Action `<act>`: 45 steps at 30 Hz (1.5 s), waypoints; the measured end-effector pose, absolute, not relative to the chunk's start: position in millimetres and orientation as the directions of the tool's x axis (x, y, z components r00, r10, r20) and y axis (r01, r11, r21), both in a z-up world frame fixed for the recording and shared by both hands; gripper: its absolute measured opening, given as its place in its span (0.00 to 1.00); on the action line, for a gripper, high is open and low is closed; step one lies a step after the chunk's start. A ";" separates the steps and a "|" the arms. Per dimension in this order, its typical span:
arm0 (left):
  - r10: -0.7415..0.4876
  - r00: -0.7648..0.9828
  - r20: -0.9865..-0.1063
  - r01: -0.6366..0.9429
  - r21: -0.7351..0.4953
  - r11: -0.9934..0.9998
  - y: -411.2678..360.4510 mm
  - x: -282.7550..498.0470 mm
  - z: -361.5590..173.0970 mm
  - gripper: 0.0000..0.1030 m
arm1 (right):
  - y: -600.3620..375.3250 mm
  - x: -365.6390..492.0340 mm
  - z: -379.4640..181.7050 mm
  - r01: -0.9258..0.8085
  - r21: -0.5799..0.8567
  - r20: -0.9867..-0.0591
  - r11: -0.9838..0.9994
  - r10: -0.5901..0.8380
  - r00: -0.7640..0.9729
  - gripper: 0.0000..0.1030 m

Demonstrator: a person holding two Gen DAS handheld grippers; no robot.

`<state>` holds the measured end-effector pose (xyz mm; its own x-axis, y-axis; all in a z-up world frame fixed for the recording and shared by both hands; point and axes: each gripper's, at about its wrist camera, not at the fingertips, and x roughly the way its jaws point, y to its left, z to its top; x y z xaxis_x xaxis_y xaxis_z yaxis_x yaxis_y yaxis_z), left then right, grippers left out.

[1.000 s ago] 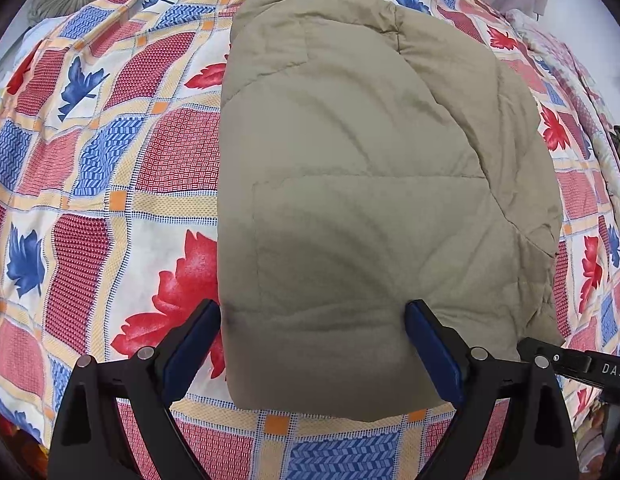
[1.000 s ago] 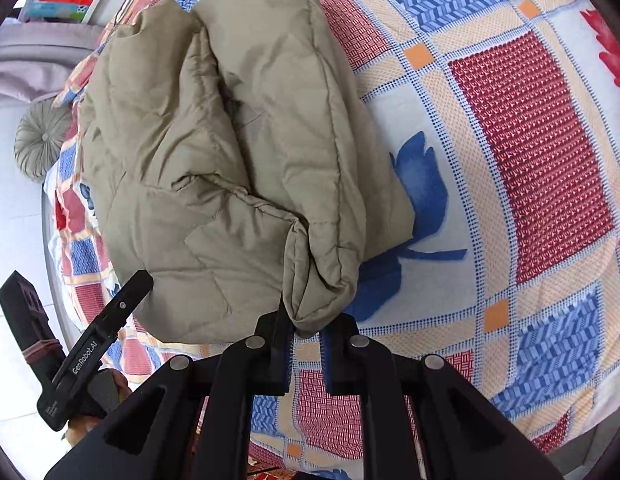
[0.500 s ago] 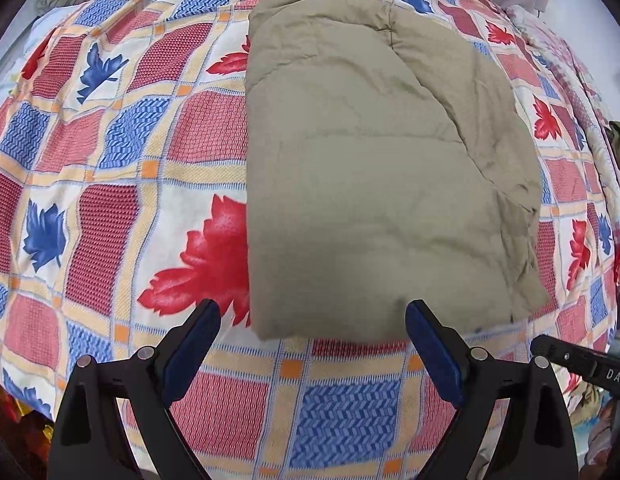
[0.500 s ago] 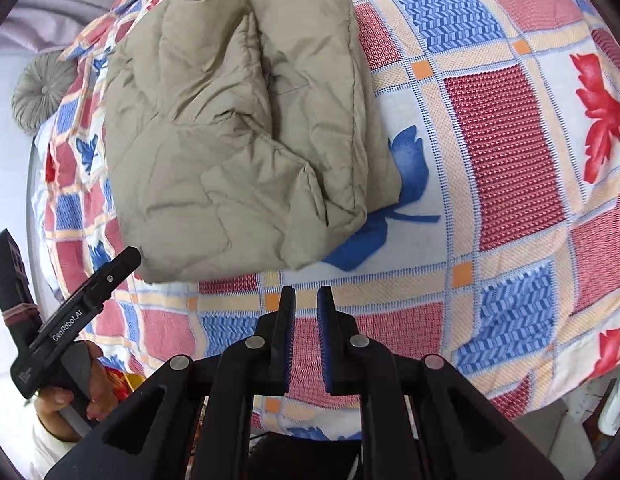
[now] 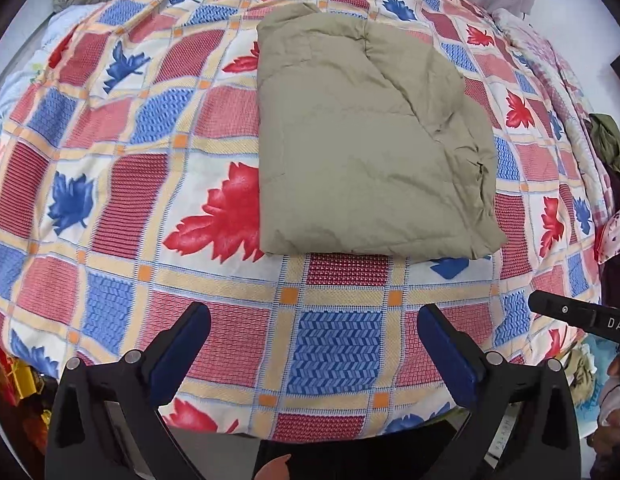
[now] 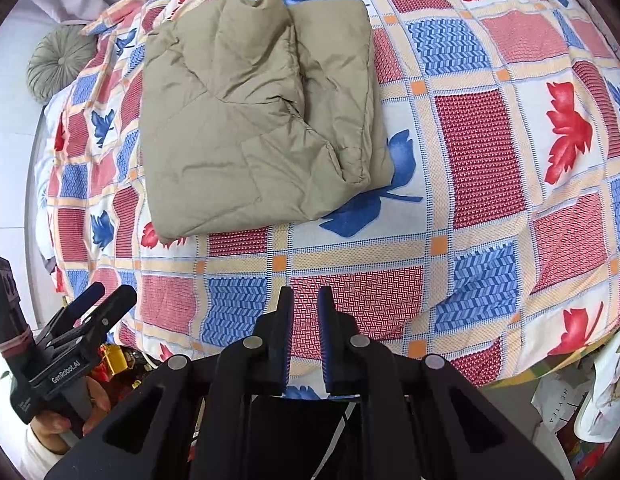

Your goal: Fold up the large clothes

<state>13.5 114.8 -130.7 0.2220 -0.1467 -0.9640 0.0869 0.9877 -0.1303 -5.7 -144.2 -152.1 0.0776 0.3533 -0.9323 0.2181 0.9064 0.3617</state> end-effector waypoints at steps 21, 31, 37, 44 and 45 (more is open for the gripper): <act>-0.098 0.515 -0.851 0.067 -0.074 0.995 118.1 11.5 38.0 1.00 | -125.1 10.6 8.4 0.083 0.209 -0.909 0.974 0.162 0.384 0.85; -0.042 0.577 -0.816 0.008 -0.046 0.999 121.9 4.7 83.7 1.00 | -117.6 7.7 62.6 0.103 0.124 -0.840 0.987 0.049 0.540 0.86; -0.025 0.590 -0.807 -0.004 -0.034 0.999 125.1 1.1 91.9 1.00 | -110.6 6.3 72.1 0.093 0.102 -0.832 0.990 0.033 0.554 0.86; -0.019 0.590 -0.808 -0.005 -0.027 1.000 124.8 -0.7 92.3 1.00 | -100.0 2.6 74.3 0.065 0.083 -0.839 0.994 0.035 0.544 0.86; -0.018 0.589 -0.808 -0.005 -0.025 1.000 123.7 -0.9 91.5 1.00 | -99.4 2.3 74.1 0.067 0.084 -0.839 0.994 0.034 0.543 0.86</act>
<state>-0.9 123.7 91.5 0.5888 -0.0177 -0.8081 -0.0048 0.9997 -0.0254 2.3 -99.4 74.1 0.5430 0.0342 -0.8390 0.0674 0.9942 0.0841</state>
